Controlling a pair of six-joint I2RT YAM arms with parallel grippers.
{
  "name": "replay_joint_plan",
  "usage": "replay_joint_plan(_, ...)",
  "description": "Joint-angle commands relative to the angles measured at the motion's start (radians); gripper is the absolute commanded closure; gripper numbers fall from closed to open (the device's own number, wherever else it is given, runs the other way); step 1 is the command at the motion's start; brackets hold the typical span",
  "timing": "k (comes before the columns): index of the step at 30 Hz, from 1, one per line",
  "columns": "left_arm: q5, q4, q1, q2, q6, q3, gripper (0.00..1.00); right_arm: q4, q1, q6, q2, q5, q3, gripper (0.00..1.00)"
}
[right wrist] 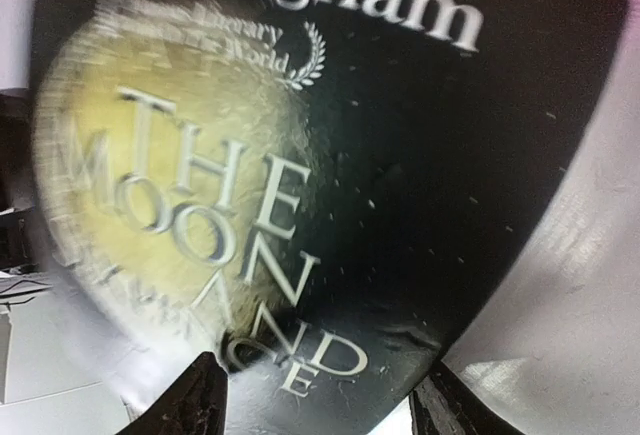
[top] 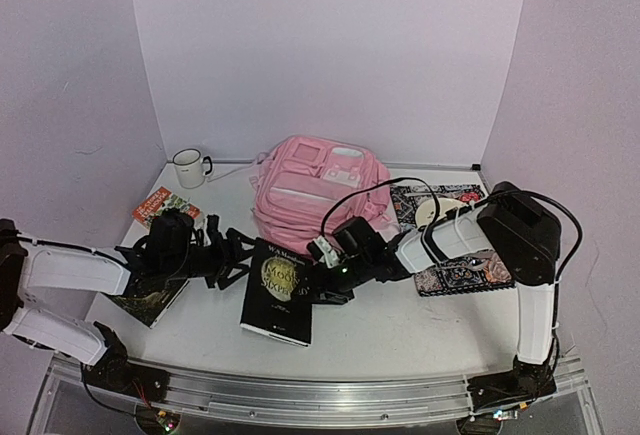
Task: Pack the student bag
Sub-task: Grab the book at the center of the board.
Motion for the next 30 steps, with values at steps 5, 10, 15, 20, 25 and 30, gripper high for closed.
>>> replay_joint_plan(5,0.169,0.307,-0.068,-0.002,-0.028,0.015,0.26,0.159,0.038,0.005,0.001,-0.094,-0.026,0.39)
replay_joint_plan(10,0.166,0.307,-0.081,0.065,-0.011,0.0,0.27,0.179,0.038,0.008,-0.006,-0.089,-0.036,0.39)
replay_joint_plan(15,0.132,0.288,-0.086,0.135,0.038,-0.023,0.3,0.182,0.038,0.008,-0.02,-0.079,-0.039,0.39)
replay_joint_plan(20,0.092,0.23,-0.086,0.166,0.092,-0.026,0.29,0.181,0.038,0.01,-0.033,-0.073,-0.039,0.39)
replay_joint_plan(25,0.093,0.142,-0.087,0.158,0.144,0.018,0.31,0.175,0.037,0.01,-0.046,-0.063,-0.027,0.39)
replay_joint_plan(30,-0.031,-0.193,-0.087,0.097,0.288,0.124,0.42,0.129,0.037,-0.011,-0.059,-0.033,-0.006,0.39)
